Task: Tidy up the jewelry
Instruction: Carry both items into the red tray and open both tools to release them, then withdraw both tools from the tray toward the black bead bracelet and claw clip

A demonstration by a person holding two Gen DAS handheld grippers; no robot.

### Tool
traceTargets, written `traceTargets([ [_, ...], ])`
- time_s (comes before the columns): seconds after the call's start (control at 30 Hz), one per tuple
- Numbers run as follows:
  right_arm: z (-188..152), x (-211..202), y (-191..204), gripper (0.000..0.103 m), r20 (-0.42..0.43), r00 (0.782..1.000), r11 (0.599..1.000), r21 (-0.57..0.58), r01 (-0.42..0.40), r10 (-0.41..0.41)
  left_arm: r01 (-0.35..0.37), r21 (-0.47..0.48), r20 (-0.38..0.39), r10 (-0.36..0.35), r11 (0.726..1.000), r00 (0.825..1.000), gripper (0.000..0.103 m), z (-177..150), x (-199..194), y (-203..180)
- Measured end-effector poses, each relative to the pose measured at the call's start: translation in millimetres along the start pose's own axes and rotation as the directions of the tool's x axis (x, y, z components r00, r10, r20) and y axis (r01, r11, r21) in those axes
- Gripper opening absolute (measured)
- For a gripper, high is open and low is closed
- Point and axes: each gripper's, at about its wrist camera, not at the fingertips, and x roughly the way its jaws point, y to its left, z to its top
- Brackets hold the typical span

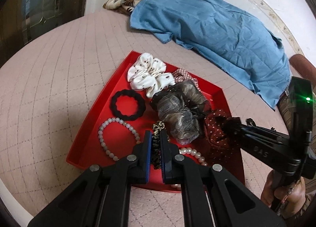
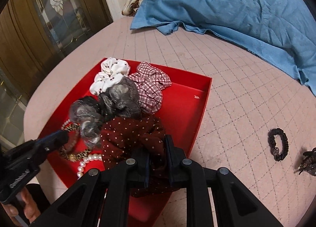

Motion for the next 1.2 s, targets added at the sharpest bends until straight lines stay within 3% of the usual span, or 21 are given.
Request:
traceTargets([
  [0.1, -1.2, -2.1, 0.5, 0.02, 0.005, 1.0, 1.0, -0.002, 0.009, -0.009, 0.002, 0.019, 0.029, -0.002, 1.0, 1.0, 0.009, -0.4, -4.4, -4.0],
  [0.27, -2.4, -9.2, 1.6, 0.042, 0.027, 1.0, 1.0, -0.004, 0.012, -0.012, -0.047, 0.059, 0.083, 0.042, 0.997, 0.996, 0.012, -1.8, -11.4, -10.4],
  [0.43, -4.0, -16.6, -1.4, 0.053, 0.041, 0.999, 1.0, 0.021, 0.01, -0.011, -0.087, 0.071, 0.134, 0.077, 0.994, 0.988, 0.043, -3.0, -18.4, -13.9],
  [0.7, -4.3, -38.9, -8.5, 0.07, 0.091, 0.995, 0.998, 0.057, 0.025, -0.031, -0.126, 0.031, 0.177, 0.118, 0.992, 0.977, 0.051, -1.8, -25.8, -6.5],
  [0.87, -3.6, -49.6, -6.1, 0.07, 0.122, 0.992, 0.998, 0.063, 0.016, -0.023, -0.155, -0.031, 0.203, 0.158, 0.987, 0.966, 0.055, 0.2, -32.7, 5.6],
  [0.97, -3.8, -48.6, 8.4, 0.069, 0.111, 0.993, 0.999, 0.007, -0.044, 0.043, -0.163, -0.092, 0.224, 0.18, 0.982, 0.958, 0.055, 1.3, -39.2, 16.9],
  [1.07, -5.2, -40.2, 23.9, 0.056, 0.072, 0.987, 0.99, -0.026, -0.142, 0.143, -0.172, -0.15, 0.231, 0.204, 0.974, 0.951, 0.055, 2.2, -43.1, 26.4],
  [1.2, -4.9, -17.7, 30.9, 0.055, 0.014, 0.982, 0.982, -0.021, -0.188, 0.188, -0.2, -0.189, 0.2, 0.237, 0.961, 0.951, 0.055, 2.9, -38.0, 34.5],
])
